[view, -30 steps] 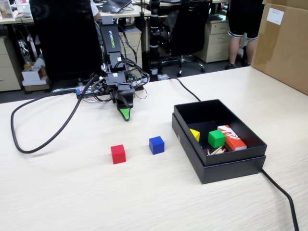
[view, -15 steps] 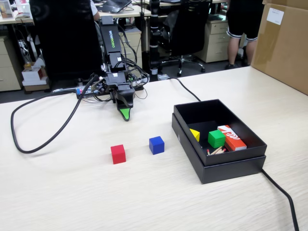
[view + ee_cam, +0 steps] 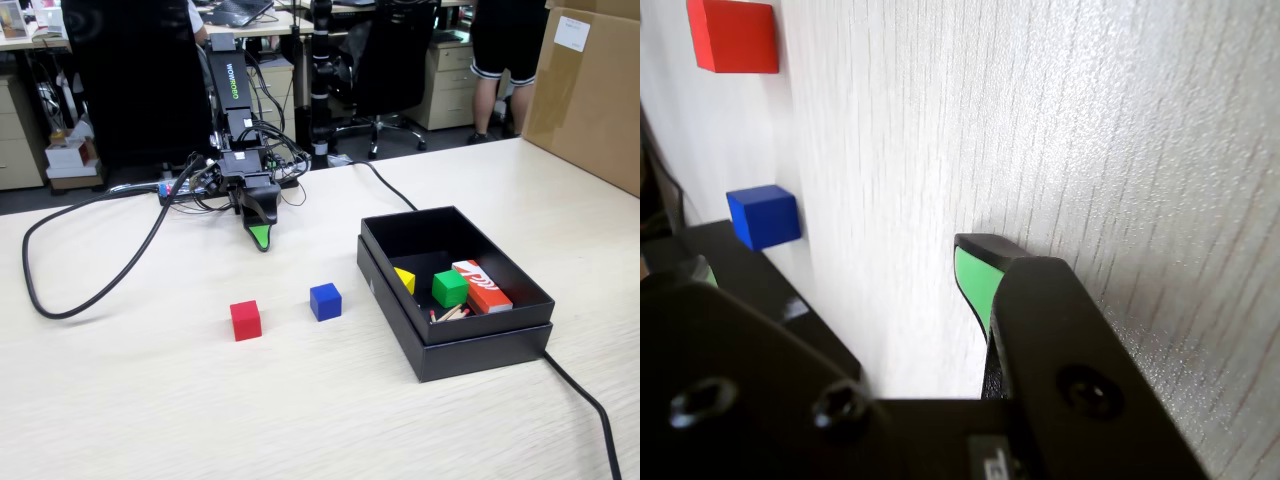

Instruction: Put the red cube on top of the blue cube

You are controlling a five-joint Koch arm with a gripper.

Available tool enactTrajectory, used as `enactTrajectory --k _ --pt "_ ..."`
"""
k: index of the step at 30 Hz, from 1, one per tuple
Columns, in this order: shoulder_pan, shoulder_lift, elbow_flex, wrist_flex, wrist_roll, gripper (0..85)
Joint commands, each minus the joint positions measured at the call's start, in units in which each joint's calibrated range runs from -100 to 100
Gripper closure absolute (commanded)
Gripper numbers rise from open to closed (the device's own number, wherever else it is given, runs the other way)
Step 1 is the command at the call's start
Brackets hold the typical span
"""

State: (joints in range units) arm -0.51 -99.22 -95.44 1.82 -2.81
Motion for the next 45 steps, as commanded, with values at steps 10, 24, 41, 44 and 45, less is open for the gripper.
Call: enactTrajectory --k 10,24,41,44,45 --pt "-1.3 0.5 25.6 -32.8 2.5 38.0" --pt "-4.4 20.1 57.7 -50.2 1.8 40.8" --pt "-8.2 79.1 101.9 -54.4 -1.7 40.7" --pt "-8.3 86.0 104.3 -54.4 -1.7 40.4" --pt "-8.3 87.5 104.9 -54.4 -1.7 40.4"
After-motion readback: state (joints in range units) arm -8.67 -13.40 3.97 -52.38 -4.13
